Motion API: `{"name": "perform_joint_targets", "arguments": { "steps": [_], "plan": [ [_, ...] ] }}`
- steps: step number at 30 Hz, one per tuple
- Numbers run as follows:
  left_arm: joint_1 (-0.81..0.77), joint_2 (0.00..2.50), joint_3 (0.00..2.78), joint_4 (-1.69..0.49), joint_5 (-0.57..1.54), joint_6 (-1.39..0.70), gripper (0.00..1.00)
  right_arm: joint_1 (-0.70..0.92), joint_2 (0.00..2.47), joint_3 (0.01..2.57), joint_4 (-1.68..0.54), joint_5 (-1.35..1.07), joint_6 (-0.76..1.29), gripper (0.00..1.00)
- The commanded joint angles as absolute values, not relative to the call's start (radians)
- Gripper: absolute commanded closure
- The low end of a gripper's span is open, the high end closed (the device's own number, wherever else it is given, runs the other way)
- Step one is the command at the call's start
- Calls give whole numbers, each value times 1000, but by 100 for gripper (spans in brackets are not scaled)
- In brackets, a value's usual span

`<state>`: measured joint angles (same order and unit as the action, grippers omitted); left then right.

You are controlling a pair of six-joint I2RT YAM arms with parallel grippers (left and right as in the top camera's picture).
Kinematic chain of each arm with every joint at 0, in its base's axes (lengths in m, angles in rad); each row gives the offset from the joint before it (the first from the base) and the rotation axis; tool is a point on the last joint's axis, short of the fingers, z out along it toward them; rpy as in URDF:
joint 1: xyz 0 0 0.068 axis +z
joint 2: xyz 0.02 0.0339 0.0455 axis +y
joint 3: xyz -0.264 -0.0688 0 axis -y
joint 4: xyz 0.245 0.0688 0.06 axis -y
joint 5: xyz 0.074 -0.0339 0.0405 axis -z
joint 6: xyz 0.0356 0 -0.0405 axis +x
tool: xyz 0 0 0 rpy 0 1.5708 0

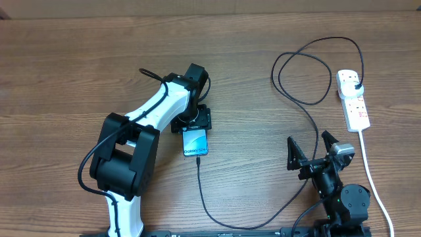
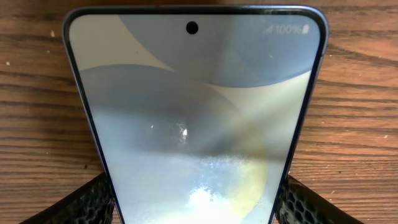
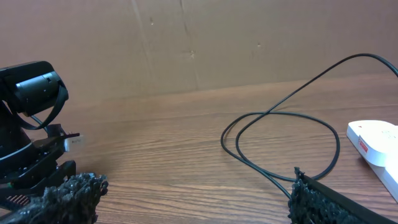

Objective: Plug charger to phone and switch on socket

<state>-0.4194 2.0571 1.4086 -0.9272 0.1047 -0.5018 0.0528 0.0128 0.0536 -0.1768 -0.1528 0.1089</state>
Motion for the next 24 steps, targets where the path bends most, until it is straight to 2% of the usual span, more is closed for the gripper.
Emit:
{"name": "perform_joint_targets", "arguments": {
  "steps": [1, 6, 15, 24],
  "plan": [
    [-430, 2087, 1375, -904, 130, -486, 28, 55, 3, 51, -173, -151, 115, 0],
    [-431, 2087, 1375, -905, 130, -487, 25, 55, 3, 51, -173, -151, 115, 0],
    [-434, 2088, 1369, -911, 131, -487, 0, 55, 3, 51, -173, -151, 115, 0],
    [-440, 2089, 1354, -907, 125, -486, 0, 55, 3, 51, -173, -151, 115, 0]
  ]
}}
